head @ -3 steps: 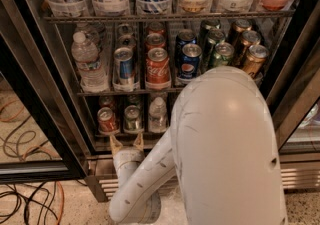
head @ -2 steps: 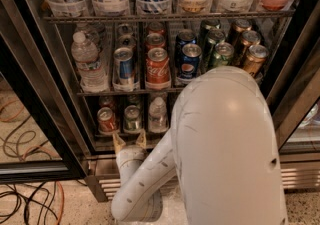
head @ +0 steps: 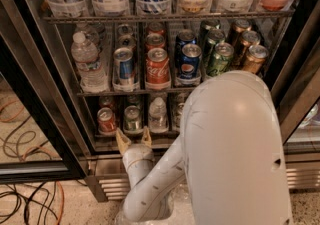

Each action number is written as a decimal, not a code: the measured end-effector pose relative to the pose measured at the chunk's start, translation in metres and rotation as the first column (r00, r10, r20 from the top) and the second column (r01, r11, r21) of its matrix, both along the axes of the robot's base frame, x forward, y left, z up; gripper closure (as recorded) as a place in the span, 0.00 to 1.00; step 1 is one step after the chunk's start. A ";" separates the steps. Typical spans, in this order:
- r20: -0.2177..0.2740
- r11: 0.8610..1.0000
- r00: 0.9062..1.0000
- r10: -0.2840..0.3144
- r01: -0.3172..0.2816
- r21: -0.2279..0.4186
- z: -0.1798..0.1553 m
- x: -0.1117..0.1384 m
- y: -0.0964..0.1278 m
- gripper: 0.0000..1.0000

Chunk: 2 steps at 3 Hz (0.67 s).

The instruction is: Pick green can from bottom shelf of fridge

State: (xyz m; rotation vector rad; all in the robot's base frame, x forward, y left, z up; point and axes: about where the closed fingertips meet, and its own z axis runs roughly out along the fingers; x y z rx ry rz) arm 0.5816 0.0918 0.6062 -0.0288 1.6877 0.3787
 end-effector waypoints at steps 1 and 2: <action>0.020 0.999 0.999 0.043 -0.043 0.033 0.005 0.004 0.009 0.33; 0.022 0.997 0.997 0.068 -0.068 0.022 0.008 0.008 0.021 0.33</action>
Offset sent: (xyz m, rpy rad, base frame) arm 0.0125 0.0319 0.0100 0.0039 -0.0252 0.0903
